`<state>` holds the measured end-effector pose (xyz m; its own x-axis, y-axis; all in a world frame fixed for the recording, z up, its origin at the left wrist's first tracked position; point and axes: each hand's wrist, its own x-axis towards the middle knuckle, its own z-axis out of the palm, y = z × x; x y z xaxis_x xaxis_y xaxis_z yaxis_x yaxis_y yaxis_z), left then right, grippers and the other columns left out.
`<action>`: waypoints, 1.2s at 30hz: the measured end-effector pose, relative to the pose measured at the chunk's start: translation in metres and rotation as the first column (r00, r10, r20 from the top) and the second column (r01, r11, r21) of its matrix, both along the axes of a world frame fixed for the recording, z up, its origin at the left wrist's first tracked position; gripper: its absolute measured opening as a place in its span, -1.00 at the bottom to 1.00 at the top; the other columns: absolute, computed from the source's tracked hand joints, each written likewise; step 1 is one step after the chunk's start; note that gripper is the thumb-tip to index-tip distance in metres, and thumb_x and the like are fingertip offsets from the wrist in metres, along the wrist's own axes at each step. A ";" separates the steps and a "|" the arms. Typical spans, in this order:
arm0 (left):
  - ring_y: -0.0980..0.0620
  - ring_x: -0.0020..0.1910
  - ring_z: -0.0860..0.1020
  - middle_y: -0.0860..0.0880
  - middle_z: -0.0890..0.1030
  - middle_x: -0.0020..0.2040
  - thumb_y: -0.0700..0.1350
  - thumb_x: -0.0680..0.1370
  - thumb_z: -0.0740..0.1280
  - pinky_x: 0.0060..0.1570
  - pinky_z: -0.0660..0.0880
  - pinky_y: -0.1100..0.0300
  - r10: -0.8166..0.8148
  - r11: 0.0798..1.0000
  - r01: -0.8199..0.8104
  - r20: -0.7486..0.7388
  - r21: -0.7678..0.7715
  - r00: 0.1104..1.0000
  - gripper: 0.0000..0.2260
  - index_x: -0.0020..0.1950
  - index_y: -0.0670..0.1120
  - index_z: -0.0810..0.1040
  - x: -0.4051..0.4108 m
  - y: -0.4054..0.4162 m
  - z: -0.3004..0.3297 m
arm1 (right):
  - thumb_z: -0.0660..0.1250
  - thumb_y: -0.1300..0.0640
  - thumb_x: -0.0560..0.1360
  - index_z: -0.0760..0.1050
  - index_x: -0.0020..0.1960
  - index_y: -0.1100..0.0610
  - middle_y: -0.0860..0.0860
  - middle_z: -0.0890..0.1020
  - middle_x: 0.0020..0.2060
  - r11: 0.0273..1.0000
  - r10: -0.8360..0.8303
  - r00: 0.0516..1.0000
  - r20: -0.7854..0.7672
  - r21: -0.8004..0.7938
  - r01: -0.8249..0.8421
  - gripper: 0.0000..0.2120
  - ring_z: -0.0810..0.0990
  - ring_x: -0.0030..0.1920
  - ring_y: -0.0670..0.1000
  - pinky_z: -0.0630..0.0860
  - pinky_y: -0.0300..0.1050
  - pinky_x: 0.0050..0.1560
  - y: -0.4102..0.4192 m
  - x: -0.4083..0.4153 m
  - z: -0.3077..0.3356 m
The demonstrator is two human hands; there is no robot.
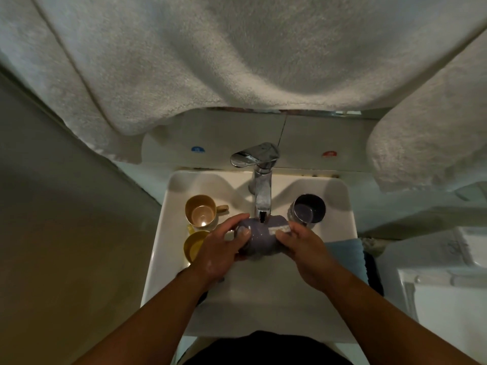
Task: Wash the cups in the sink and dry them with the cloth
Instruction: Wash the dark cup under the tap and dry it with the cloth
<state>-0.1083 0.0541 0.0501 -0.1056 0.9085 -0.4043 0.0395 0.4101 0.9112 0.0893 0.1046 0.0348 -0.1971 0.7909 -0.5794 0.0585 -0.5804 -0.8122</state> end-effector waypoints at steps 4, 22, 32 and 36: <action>-0.01 0.19 0.55 -0.05 0.51 0.32 -0.04 0.64 0.32 -0.10 0.68 0.11 0.028 0.999 -0.027 0.024 -0.030 0.999 -0.75 0.20 0.32 0.47 0.009 0.001 -0.001 | 0.33 0.21 0.59 0.55 0.18 0.16 0.15 0.66 0.11 0.999 0.032 0.999 0.024 0.020 -0.033 -0.83 0.61 0.18 0.16 0.52 0.17 0.31 0.000 0.004 -0.007; 0.06 0.16 0.59 0.22 0.56 0.18 -0.21 0.33 0.64 0.05 0.65 0.10 0.022 1.000 -0.022 -0.009 -0.016 1.000 -0.38 0.18 0.30 0.48 0.014 0.007 -0.010 | 0.46 0.24 0.45 0.48 0.24 0.15 0.13 0.67 0.09 0.989 0.080 0.997 0.010 0.124 -0.081 -0.62 0.64 0.16 0.14 0.58 0.08 0.20 -0.003 0.009 -0.010; 0.08 0.19 0.56 0.13 0.57 0.21 -0.01 0.54 0.47 0.00 0.66 0.16 0.045 0.998 -0.043 -0.065 0.038 0.997 -0.69 0.24 0.23 0.53 0.010 0.008 -0.011 | 0.45 0.37 0.46 0.49 0.19 0.18 0.12 0.67 0.04 0.985 0.113 0.993 -0.017 0.136 -0.110 -0.65 0.66 0.11 0.07 0.63 -0.05 0.08 -0.006 0.006 -0.006; 0.27 0.19 0.53 0.26 0.51 0.19 0.01 0.31 0.65 -0.03 0.51 0.46 -0.038 0.981 0.090 -0.285 0.174 0.958 -0.33 0.34 0.12 0.45 0.011 0.005 -0.012 | 0.50 0.17 0.39 0.46 0.28 0.02 -0.06 0.68 0.06 0.990 0.114 0.993 -0.025 0.085 -0.111 -0.51 0.63 0.13 -0.05 0.59 -0.09 0.11 -0.010 0.000 -0.003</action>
<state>-0.0969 0.0594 0.0376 -0.1293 0.9727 -0.1926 0.3233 0.2249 0.9192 0.0898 0.0941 0.0320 -0.3034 0.8080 -0.5051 0.0951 -0.5018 -0.8597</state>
